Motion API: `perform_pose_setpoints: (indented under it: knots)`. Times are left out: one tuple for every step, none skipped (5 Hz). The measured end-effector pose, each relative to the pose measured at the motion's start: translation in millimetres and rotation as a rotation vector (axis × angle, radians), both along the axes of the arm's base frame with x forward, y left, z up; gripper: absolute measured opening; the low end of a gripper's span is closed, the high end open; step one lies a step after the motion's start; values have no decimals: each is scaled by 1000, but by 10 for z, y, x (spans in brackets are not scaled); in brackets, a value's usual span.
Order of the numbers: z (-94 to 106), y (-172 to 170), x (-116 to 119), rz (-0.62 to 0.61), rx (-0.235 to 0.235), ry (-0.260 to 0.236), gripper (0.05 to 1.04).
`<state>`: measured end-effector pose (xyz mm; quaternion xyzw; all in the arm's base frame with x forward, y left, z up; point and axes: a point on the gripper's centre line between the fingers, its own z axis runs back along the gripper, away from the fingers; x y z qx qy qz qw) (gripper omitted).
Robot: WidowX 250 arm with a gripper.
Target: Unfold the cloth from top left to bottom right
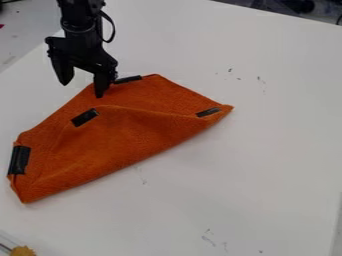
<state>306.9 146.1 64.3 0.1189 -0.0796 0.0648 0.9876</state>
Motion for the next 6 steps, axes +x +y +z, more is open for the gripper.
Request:
perform_pose_setpoints:
  knots:
    - [-109,-11,-29,4,-15,29,999]
    - [-214,15,-69,0,-28,9,999]
    - [-424,123,-121,52,-66,21,999]
    - [-528,194,-159,73,-97,30,999]
    - [-551,217,-160,76,-97,30,950]
    - [-553,220,-155,67,-95,31,680]
